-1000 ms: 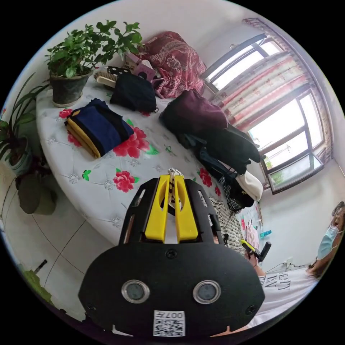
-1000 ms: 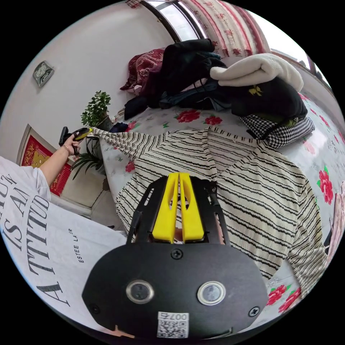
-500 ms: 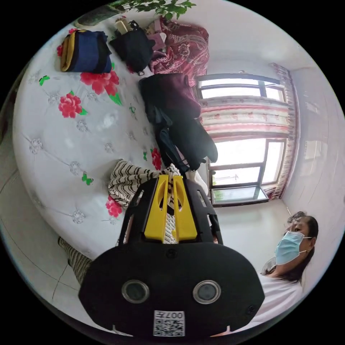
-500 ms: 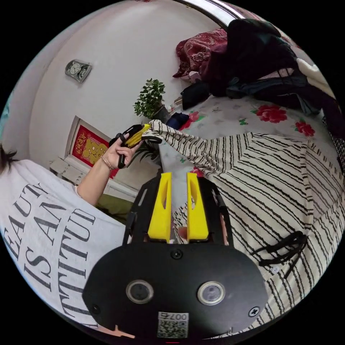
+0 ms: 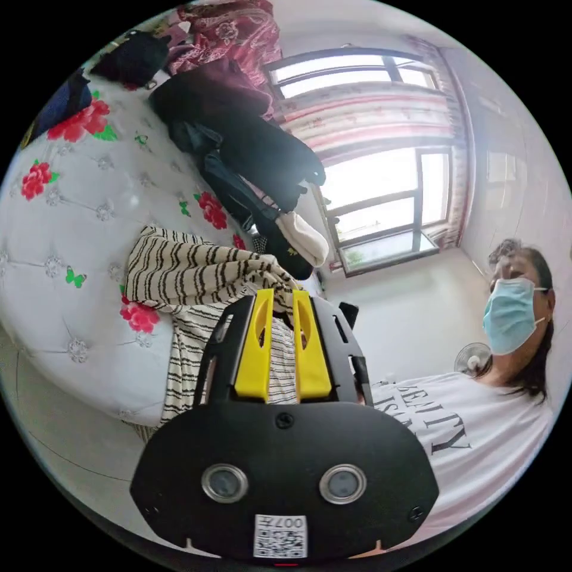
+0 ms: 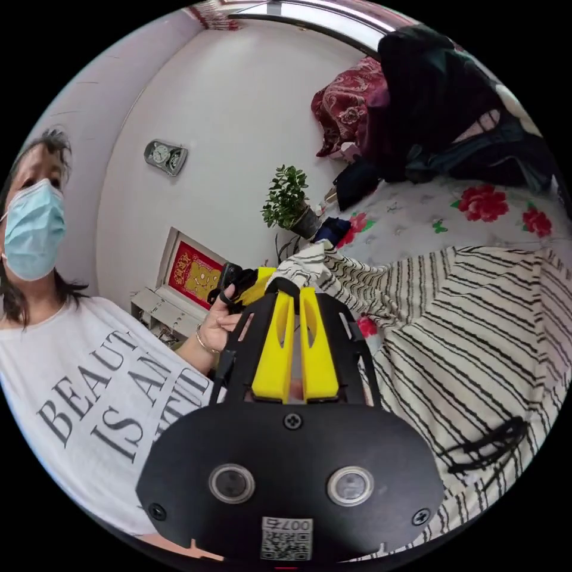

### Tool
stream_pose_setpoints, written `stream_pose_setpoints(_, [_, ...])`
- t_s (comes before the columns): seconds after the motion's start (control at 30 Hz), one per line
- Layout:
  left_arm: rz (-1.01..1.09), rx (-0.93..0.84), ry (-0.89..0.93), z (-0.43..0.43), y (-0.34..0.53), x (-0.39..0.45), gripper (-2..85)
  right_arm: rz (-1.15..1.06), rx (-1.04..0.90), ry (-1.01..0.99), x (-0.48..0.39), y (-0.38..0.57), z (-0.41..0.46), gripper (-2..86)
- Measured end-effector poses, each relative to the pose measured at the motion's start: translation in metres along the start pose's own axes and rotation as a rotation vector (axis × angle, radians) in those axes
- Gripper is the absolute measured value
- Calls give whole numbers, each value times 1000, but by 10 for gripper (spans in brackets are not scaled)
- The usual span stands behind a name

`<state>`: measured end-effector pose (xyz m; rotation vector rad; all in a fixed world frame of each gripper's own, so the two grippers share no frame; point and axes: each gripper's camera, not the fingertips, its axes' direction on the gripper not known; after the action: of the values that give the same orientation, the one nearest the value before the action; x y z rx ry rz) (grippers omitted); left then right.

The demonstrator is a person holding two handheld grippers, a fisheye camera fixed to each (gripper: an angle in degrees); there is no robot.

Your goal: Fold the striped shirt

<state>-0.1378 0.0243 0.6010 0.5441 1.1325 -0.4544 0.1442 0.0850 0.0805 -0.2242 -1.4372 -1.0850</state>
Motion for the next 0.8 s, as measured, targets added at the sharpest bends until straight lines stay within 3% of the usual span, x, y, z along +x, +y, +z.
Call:
stream_pose_setpoints(0.13, [160,-170,-217,40,8,10,57,21,7,293,-7,34,-113,1])
stream_pose_setpoints(0.27, [144,-334,-305,96,10,-18,59,192,45,598,16,80,-196,1])
stream_pose_setpoints(0.8, [401,-690,-654,295,2,-37,62,574,116,877,76,172,-261,13])
